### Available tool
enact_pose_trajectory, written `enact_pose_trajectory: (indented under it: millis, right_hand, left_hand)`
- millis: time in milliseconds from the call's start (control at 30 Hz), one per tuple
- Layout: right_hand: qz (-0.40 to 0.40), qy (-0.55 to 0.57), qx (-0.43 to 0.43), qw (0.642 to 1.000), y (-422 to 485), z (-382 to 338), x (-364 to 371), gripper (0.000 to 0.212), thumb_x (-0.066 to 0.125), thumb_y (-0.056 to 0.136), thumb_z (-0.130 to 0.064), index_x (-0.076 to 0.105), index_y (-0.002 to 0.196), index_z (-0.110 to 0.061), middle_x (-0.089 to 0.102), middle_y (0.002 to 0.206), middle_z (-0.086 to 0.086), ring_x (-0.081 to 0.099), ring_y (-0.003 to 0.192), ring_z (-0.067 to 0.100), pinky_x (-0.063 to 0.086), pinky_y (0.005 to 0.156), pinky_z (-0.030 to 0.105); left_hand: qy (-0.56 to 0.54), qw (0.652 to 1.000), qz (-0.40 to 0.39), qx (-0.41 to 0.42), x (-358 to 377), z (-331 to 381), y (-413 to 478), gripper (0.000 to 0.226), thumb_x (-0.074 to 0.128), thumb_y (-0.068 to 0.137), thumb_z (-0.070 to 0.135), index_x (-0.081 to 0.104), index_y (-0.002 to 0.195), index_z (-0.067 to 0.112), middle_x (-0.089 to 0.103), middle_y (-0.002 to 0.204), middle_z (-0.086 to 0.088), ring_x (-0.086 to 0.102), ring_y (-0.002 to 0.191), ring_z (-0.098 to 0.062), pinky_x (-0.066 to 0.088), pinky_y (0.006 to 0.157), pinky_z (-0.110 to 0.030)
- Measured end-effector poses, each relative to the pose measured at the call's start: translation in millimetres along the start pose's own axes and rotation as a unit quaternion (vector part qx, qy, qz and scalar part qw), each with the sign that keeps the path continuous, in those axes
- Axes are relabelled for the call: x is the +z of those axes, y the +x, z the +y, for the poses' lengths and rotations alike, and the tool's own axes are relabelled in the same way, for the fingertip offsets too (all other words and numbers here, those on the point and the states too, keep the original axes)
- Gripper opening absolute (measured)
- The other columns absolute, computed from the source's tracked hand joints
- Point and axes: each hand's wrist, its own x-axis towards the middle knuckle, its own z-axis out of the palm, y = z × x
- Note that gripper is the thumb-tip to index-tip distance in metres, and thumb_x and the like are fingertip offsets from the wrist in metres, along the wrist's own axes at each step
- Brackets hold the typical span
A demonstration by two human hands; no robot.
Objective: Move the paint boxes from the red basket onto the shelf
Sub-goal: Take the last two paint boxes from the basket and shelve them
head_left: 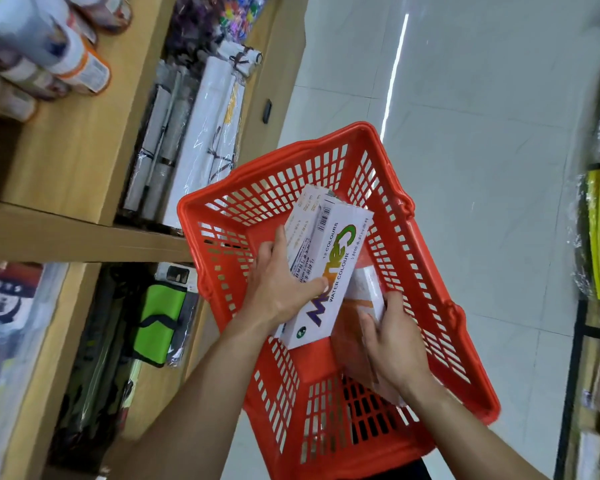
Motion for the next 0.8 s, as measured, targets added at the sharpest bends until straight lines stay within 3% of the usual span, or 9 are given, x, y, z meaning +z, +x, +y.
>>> enact_pose_trajectory:
  millis: [133,267,367,467,667,733,800]
  right_hand:
    - [0.064,0.021,-0.017,0.998,-20,-12,-12,0.025,0.059,0.095,-0.031,0.04,0.104,-0.017,0.069,0.083,0.013,0.067,0.072,0.039,0.038,0.054,0.035]
    - [0.117,0.067,-0.018,0.991,-34,-38,-40,0.027,0.059,0.095,-0.035,0.045,0.112,-0.018,0.072,0.092,0.012,0.069,0.076,0.034,0.049,0.058,0.038]
    - [0.14,0.089,-0.033,0.986,-44,-61,-65,0.027,0.056,0.096,-0.04,0.043,0.113,-0.024,0.069,0.095,0.002,0.063,0.071,0.019,0.05,0.059,0.034]
    - [0.164,0.107,-0.056,0.979,-59,-86,-89,0.027,0.053,0.094,-0.045,0.044,0.111,-0.026,0.065,0.091,-0.004,0.059,0.071,0.017,0.041,0.058,0.03]
    - [0.208,0.148,-0.141,0.957,-112,-141,-146,0.017,0.057,0.092,-0.04,0.047,0.103,-0.032,0.057,0.08,-0.023,0.056,0.067,0.003,0.038,0.055,0.023]
    - [0.215,0.165,-0.182,0.945,-139,-165,-161,0.016,0.057,0.091,-0.042,0.047,0.102,-0.035,0.059,0.081,-0.023,0.058,0.071,-0.005,0.038,0.057,0.014]
    - [0.219,0.19,-0.234,0.928,-172,-192,-169,0.014,0.057,0.092,-0.04,0.048,0.102,-0.037,0.061,0.084,-0.022,0.059,0.075,-0.009,0.038,0.057,0.008]
  left_hand:
    - [-0.056,0.998,0.019,0.005,-9,6,-41,0.124,0.072,0.051,0.068,0.015,0.157,0.036,0.042,0.14,0.002,0.045,0.131,-0.021,0.043,0.107,-0.046]
    - [-0.107,0.993,0.041,0.009,-30,18,-82,0.121,0.073,0.053,0.063,0.02,0.158,0.032,0.041,0.146,-0.005,0.044,0.135,-0.025,0.042,0.109,-0.053]
    - [-0.189,0.981,0.05,0.02,-53,28,-112,0.107,0.079,0.061,0.053,0.027,0.153,0.04,0.05,0.141,-0.005,0.06,0.123,-0.025,0.056,0.095,-0.052]
    - [-0.23,0.969,0.079,0.043,-76,35,-144,0.09,0.082,0.066,0.045,0.036,0.144,0.045,0.058,0.127,-0.001,0.07,0.102,-0.018,0.063,0.079,-0.043]
    - [-0.365,0.92,0.115,0.087,-128,33,-243,0.066,0.083,0.068,0.037,0.054,0.124,0.055,0.076,0.113,0.002,0.078,0.088,-0.022,0.065,0.07,-0.043]
    - [-0.398,0.9,0.14,0.109,-148,25,-287,0.061,0.082,0.068,0.033,0.059,0.123,0.048,0.077,0.113,0.001,0.077,0.094,-0.027,0.063,0.077,-0.047]
    - [-0.415,0.884,0.173,0.132,-167,15,-336,0.061,0.081,0.068,0.03,0.06,0.125,0.04,0.078,0.114,0.001,0.077,0.096,-0.026,0.062,0.077,-0.041]
